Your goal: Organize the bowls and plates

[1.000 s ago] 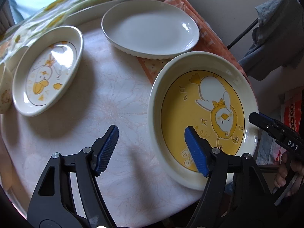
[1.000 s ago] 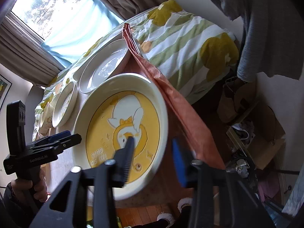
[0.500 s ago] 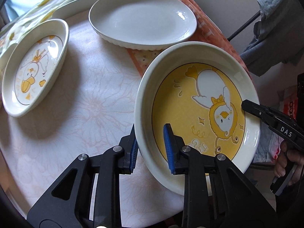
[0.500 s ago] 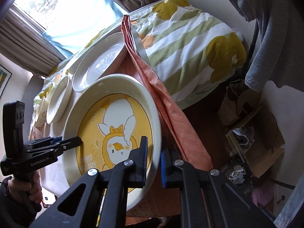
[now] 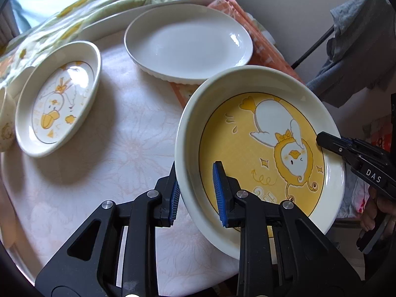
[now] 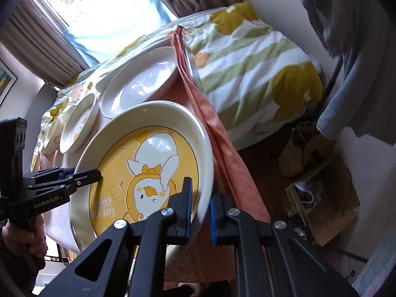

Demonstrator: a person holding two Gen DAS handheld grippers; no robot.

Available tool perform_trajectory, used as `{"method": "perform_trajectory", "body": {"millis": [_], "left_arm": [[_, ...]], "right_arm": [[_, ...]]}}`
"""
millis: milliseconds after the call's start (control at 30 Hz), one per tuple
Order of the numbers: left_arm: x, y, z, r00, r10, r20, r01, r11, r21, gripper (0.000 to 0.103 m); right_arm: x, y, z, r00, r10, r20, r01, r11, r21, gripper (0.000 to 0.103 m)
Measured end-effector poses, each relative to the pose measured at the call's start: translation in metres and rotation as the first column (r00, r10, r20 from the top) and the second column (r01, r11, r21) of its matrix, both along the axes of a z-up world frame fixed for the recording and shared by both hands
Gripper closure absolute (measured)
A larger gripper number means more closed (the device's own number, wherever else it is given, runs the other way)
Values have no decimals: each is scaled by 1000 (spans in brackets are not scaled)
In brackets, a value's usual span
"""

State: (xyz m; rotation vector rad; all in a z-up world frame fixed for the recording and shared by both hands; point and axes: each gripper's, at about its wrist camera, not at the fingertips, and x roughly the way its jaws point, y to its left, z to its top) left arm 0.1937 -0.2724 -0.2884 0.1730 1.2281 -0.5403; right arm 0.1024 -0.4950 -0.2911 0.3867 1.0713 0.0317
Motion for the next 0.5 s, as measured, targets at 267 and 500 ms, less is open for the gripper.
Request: {"method": "perform_trajectory", "body": {"millis": [267, 500], "left_arm": [[-13, 41, 43, 993, 105, 58, -103, 994, -40, 81], [-34, 111, 65, 959, 270, 82, -264, 961, -78, 81]], "right_arm": [[4, 22, 41, 994, 85, 71, -84, 996, -27, 92], [22, 76, 75, 958, 257, 124, -252, 966, -57, 92]]}}
